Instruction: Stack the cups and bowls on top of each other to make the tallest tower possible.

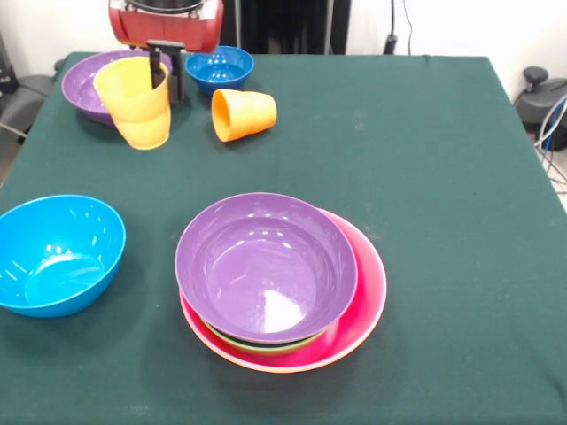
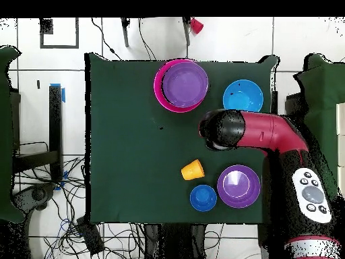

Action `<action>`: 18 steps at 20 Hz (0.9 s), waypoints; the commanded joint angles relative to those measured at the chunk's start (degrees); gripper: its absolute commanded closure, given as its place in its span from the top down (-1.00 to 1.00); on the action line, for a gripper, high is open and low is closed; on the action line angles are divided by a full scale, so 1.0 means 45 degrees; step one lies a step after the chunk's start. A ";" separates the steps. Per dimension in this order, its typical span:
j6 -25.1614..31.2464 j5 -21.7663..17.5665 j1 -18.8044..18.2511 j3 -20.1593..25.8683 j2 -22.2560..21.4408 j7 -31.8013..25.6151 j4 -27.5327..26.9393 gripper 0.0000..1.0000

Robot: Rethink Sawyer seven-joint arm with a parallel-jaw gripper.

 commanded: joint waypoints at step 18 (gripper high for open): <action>0.3759 0.0616 0.2934 -0.0727 0.3537 0.2464 -0.6920 -1.00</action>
